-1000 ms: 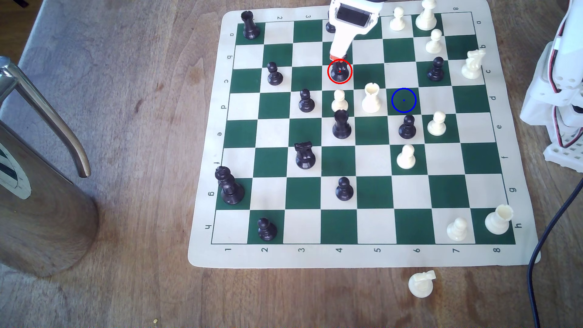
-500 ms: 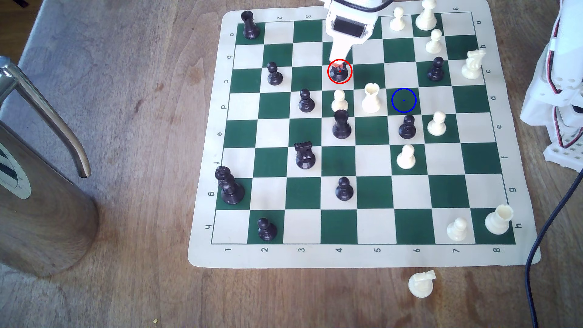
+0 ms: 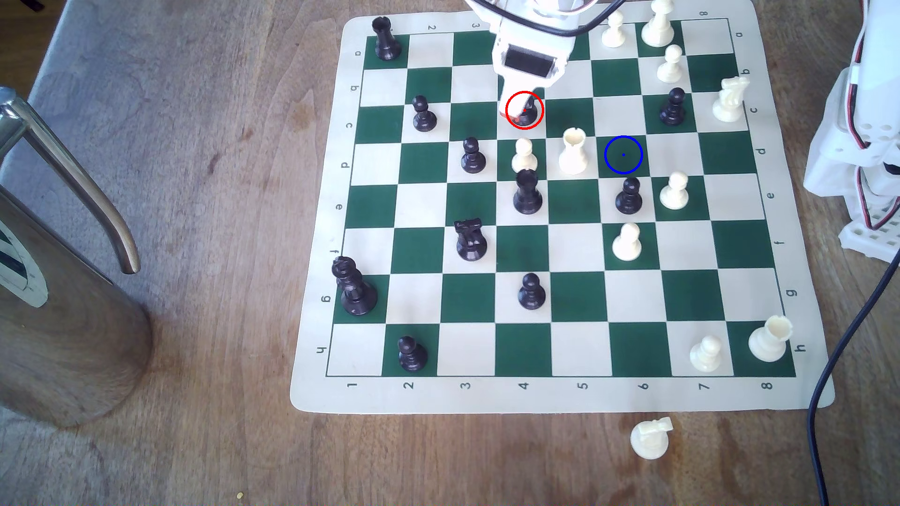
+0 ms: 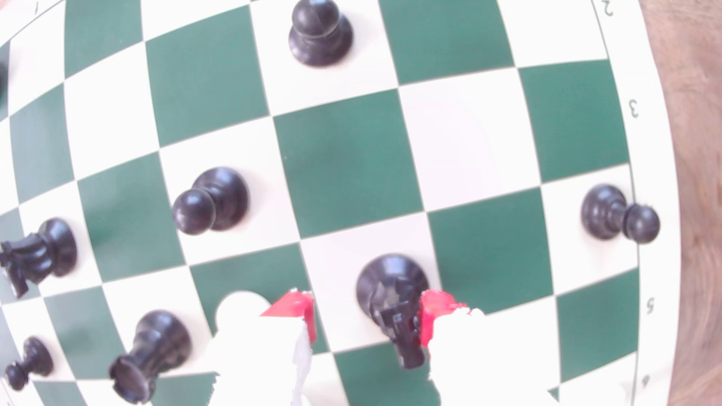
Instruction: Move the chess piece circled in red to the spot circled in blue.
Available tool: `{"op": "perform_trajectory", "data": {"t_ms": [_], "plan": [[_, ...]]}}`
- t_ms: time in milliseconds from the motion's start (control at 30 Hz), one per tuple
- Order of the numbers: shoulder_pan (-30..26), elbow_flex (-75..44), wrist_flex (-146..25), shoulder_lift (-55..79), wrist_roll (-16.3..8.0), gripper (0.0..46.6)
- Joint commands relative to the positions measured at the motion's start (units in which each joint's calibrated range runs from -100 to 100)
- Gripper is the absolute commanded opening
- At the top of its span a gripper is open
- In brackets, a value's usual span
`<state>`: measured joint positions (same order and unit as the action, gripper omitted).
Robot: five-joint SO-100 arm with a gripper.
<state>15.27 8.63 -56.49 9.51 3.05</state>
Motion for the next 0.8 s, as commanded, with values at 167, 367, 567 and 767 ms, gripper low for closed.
{"op": "perform_trajectory", "data": {"t_ms": [167, 367, 567, 767], "plan": [[0.73, 0.25, 0.72, -0.60, 0.10, 11.8], [0.26, 0.34, -0.26, -0.85, -0.10, 0.3], [0.10, 0.71, -0.26, -0.85, -0.29, 0.3], [0.57, 0.44, -0.26, -2.29, -0.54, 0.4]]}}
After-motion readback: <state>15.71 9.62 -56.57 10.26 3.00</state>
